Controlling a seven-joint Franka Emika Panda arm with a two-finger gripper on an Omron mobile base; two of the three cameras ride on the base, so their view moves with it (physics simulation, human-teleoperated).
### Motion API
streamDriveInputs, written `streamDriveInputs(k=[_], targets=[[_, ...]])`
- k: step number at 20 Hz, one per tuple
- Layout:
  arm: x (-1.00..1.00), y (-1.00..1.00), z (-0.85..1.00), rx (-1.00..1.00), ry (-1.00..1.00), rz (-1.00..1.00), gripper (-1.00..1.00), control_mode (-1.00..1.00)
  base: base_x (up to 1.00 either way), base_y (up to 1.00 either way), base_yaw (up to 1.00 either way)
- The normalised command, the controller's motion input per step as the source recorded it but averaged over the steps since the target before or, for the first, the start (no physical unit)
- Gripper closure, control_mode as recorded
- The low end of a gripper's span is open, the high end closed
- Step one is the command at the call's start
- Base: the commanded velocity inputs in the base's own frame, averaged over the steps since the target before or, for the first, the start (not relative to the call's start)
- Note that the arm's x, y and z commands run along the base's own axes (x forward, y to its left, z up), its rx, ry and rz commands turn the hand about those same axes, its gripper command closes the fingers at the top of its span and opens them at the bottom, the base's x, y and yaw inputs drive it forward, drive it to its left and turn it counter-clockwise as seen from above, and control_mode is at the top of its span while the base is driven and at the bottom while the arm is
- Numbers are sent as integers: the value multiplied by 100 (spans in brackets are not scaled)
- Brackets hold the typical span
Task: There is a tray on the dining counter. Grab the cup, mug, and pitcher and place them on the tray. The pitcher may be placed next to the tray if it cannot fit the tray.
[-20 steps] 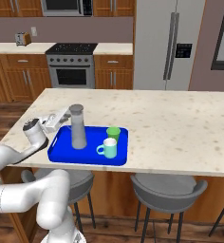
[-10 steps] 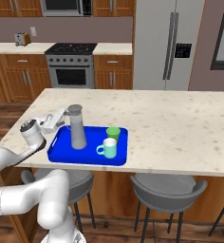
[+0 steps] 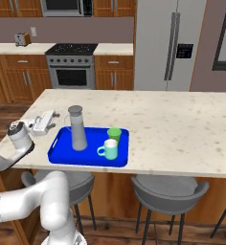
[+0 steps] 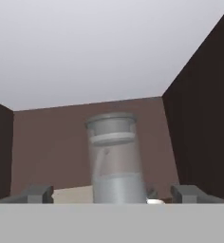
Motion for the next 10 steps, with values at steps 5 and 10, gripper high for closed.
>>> streamDriveInputs(k=[5,10], targets=[[-52,35,32,19,1,15,-100,-100,0,0,0],[-54,25,64,24,1,12,-100,-100,0,0,0]])
